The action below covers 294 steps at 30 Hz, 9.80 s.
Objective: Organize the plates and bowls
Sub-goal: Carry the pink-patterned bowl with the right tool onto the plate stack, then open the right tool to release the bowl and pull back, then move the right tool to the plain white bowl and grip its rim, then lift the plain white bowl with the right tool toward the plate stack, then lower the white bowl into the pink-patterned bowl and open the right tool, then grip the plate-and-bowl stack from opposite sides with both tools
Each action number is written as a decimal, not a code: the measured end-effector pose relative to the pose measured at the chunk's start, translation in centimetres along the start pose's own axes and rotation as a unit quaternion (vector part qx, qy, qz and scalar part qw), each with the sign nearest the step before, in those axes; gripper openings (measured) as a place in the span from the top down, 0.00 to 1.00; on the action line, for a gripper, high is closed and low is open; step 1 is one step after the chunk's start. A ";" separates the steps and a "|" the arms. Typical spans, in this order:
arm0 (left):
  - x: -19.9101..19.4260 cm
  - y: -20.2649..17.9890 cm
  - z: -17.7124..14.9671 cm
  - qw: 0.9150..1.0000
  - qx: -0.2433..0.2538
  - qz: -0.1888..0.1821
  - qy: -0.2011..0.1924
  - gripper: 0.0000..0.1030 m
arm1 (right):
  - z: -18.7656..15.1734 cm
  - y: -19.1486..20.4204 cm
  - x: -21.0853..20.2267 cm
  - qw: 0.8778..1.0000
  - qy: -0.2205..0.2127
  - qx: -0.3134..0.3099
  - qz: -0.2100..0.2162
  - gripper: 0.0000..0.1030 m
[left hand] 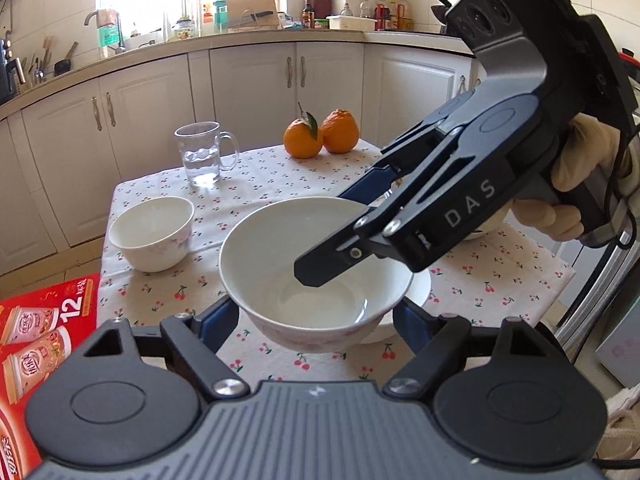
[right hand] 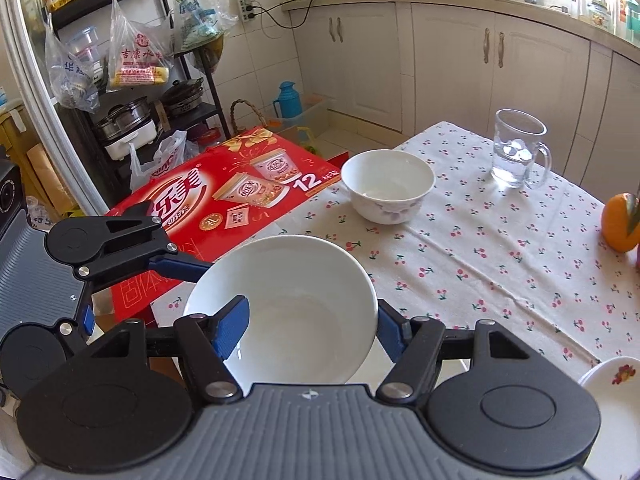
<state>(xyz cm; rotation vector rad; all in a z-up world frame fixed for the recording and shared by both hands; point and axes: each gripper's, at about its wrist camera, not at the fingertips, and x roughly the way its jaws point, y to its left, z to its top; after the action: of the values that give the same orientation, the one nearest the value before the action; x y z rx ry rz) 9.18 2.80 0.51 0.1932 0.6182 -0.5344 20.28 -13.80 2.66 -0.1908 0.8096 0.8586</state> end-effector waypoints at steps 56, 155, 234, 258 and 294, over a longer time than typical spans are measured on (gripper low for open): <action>6.3 -1.7 0.8 0.997 0.012 -0.051 0.050 0.16 | -4.5 -5.1 0.3 0.997 0.014 0.042 -0.057 0.27; 13.5 17.3 1.1 0.995 -0.070 0.068 -0.031 0.14 | 13.4 -11.1 20.1 0.996 0.084 0.010 0.019 0.28; 4.3 -1.3 1.2 0.998 -0.029 -0.062 -0.008 0.14 | -3.5 -5.6 -2.6 0.998 0.020 0.061 -0.017 0.29; 4.5 -0.1 0.6 0.996 -0.035 -0.081 0.009 0.09 | -3.9 -5.2 -1.4 0.999 0.024 0.032 -0.035 0.07; 10.3 2.2 0.5 0.953 0.179 -0.214 0.119 0.09 | -7.8 -3.6 1.9 0.984 0.083 -0.152 -0.037 0.01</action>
<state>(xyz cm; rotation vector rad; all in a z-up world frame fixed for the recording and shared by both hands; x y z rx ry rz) 17.63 0.20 -5.15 0.4775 0.8012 -1.0562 19.27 -18.57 -4.63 -0.5649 0.8189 0.9002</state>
